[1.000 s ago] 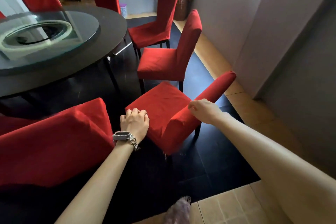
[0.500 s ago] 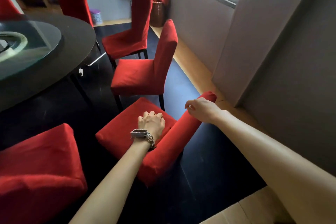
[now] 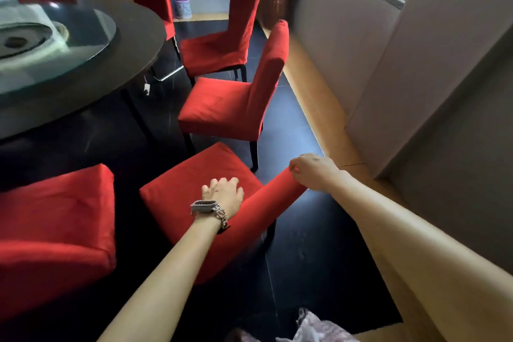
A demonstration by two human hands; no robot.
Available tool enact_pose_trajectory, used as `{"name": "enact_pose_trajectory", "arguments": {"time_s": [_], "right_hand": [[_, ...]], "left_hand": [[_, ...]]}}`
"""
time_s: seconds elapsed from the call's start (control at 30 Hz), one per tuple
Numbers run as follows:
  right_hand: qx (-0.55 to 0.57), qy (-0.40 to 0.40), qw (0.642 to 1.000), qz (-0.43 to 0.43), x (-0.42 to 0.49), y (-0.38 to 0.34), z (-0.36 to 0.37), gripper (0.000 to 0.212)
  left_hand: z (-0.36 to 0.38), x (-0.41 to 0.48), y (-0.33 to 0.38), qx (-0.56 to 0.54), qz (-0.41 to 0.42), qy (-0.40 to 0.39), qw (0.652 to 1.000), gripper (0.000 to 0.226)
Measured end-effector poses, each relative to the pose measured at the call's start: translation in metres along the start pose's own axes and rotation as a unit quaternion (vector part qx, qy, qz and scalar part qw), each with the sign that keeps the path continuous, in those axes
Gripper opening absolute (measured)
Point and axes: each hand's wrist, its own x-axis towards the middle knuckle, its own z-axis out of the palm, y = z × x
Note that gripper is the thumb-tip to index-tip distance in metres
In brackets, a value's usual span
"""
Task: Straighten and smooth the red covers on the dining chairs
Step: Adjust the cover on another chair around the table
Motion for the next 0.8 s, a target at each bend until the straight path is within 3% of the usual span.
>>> {"name": "enact_pose_trajectory", "arguments": {"time_s": [0.17,0.33,0.4,0.5,0.67,0.8], "right_hand": [[0.006,-0.033,0.998,0.045,0.027,0.032,0.003,0.037],[0.017,-0.148,0.989,-0.008,0.033,0.052,0.016,0.077],[-0.014,-0.178,0.983,-0.034,0.035,0.053,0.018,0.084],[0.007,-0.185,0.983,-0.02,0.039,0.049,0.02,0.078],[0.151,-0.109,0.979,0.078,0.058,0.047,0.035,0.067],[0.319,-0.093,0.924,0.187,0.058,0.047,0.053,0.083]], "left_hand": [[0.027,-0.015,-0.002,-0.041,-0.119,-0.096,0.987,0.069],[0.045,-0.048,-0.014,-0.124,-0.17,-0.15,0.966,0.118],[0.047,-0.061,-0.018,-0.126,-0.169,-0.127,0.969,0.117],[0.047,-0.074,-0.025,-0.136,-0.199,-0.129,0.962,0.11],[0.051,-0.066,-0.046,-0.183,-0.264,-0.15,0.935,0.084],[0.056,-0.065,-0.051,-0.17,-0.298,-0.156,0.926,0.074]]}}
